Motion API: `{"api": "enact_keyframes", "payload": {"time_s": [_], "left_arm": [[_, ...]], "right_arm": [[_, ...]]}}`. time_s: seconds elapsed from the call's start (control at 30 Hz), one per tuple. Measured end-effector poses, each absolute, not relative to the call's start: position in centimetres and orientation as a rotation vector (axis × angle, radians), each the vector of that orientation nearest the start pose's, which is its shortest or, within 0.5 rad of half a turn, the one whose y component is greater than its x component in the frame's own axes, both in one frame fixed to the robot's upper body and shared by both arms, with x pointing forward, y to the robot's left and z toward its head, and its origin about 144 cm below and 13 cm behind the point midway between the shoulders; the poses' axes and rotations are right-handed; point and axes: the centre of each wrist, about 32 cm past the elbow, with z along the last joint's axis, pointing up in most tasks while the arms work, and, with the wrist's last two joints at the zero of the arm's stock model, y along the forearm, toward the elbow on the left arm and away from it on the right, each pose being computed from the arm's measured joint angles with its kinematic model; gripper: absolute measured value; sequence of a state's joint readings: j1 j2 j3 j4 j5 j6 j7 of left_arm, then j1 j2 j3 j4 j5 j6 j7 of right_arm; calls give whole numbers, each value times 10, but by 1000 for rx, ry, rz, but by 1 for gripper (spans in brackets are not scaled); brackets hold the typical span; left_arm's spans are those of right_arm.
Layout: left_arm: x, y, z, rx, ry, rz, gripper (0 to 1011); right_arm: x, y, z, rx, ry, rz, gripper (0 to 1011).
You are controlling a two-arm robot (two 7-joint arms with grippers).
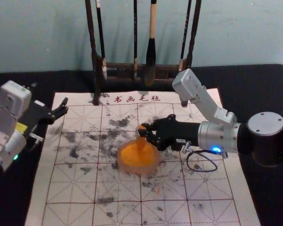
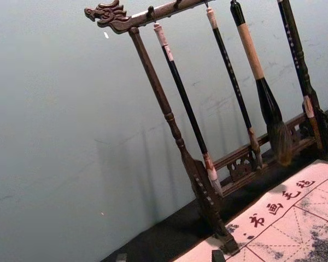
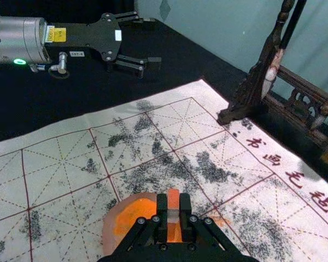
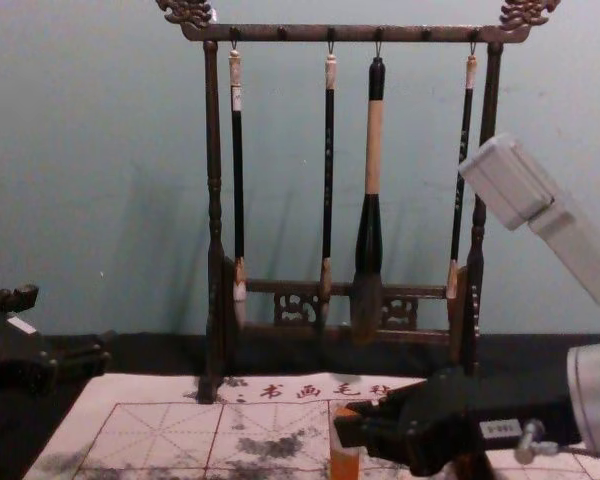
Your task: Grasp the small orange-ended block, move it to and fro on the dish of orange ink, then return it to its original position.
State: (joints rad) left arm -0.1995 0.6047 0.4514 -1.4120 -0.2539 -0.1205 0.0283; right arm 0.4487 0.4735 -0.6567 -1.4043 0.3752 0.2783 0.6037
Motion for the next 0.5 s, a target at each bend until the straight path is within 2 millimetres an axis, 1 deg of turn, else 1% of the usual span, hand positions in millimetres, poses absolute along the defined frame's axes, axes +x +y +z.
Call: {"api": "enact_keyframes", "payload": {"time_s": [0.5], "left_arm": [[489, 310, 1140, 304, -285, 1248, 1001]], "right_arm": [[530, -223, 1187, -413, 63, -506, 126]]}}
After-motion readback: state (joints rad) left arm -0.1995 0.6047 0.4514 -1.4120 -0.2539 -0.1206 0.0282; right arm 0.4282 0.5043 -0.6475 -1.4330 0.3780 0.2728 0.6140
